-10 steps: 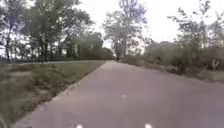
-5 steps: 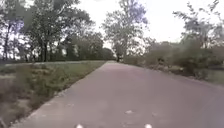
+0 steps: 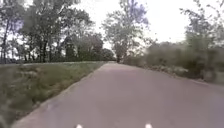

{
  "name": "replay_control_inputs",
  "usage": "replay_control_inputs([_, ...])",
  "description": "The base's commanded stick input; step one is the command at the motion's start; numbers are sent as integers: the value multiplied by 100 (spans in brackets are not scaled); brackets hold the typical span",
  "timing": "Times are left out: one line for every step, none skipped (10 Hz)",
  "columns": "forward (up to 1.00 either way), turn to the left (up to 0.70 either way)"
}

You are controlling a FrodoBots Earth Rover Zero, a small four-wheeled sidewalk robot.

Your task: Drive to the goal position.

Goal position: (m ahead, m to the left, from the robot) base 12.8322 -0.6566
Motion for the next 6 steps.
replay_control_inputs([100, 0])
replay_control_inputs([100, 0])
replay_control_inputs([100, 0])
replay_control_inputs([100, 0])
replay_control_inputs([100, 0])
replay_control_inputs([100, 0])
